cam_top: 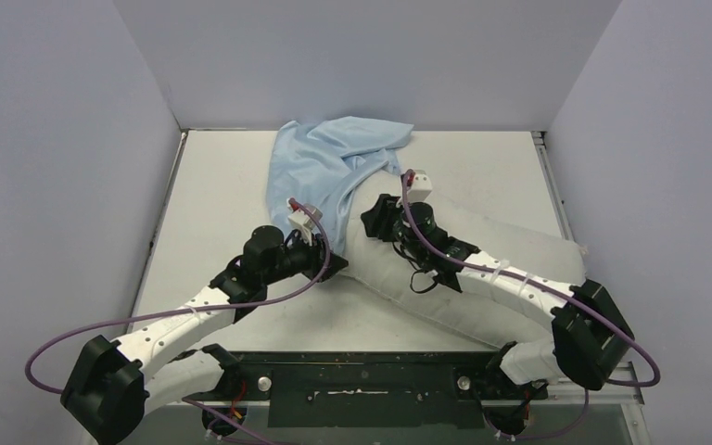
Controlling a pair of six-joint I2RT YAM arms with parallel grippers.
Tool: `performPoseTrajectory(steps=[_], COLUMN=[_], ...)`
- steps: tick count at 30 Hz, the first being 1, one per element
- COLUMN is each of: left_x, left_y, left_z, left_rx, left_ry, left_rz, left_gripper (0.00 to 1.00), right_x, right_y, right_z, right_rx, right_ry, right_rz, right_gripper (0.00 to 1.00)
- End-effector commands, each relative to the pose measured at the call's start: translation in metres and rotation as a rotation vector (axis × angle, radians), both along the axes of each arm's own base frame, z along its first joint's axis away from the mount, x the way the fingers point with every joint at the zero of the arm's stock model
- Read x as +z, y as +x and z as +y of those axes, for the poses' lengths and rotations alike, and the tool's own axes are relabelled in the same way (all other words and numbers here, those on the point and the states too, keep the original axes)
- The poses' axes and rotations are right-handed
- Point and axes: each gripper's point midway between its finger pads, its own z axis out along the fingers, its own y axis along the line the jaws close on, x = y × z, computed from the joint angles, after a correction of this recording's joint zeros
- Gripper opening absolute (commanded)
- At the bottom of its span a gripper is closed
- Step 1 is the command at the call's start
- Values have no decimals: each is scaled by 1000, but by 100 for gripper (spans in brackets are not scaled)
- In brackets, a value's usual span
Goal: Put the pillow into the pillowcase
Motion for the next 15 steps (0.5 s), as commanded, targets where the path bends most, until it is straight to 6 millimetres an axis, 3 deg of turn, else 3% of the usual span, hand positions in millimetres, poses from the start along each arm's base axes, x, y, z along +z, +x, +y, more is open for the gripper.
performPoseTrajectory(steps=[1, 3, 6, 10, 15], left_x=[32, 44, 59, 72, 78], left_y=[1, 5, 23, 55, 98], left_z=[-4, 0, 7, 12, -4], left_rx=[-24, -6, 45, 100, 103], left_ry=[-20, -6, 73, 216, 308], left_rz=[-85, -123, -186, -240, -317], left_gripper=[38, 49, 56, 56, 52], right_x=[68, 83, 106, 118, 104], right_y=[-1, -2, 4, 24, 65], right_z=[-22, -35, -61, -95, -111], right_rx=[23, 59, 81, 46, 88], right_ry=[-24, -54, -69, -129, -125], right_rz=[-92, -96, -112, -140, -92], right_gripper=[61, 74, 87, 90, 90])
